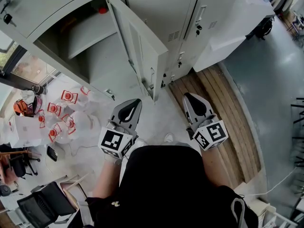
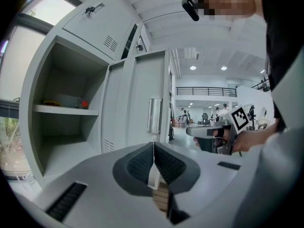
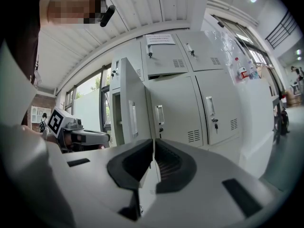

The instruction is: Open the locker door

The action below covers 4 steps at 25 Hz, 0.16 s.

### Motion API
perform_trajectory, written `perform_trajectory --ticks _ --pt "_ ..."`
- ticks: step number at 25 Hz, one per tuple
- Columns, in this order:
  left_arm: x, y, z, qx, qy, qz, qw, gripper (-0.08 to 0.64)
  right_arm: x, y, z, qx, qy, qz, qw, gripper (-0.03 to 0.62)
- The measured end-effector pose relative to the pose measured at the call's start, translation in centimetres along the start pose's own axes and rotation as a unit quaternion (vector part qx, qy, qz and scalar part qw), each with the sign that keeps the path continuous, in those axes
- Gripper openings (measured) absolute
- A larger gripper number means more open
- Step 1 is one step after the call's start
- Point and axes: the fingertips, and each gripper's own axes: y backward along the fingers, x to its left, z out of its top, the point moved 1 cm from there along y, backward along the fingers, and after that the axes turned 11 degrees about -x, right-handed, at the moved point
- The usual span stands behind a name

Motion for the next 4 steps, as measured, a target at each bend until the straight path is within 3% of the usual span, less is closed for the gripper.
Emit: perform_trajectory --ticks 4 --pt "-0.25 0.14 -0.14 0.001 -0.001 0.000 1.0000 0.023 -0.06 0.37 -0.18 0.000 -0.002 -0.001 1.000 0.040"
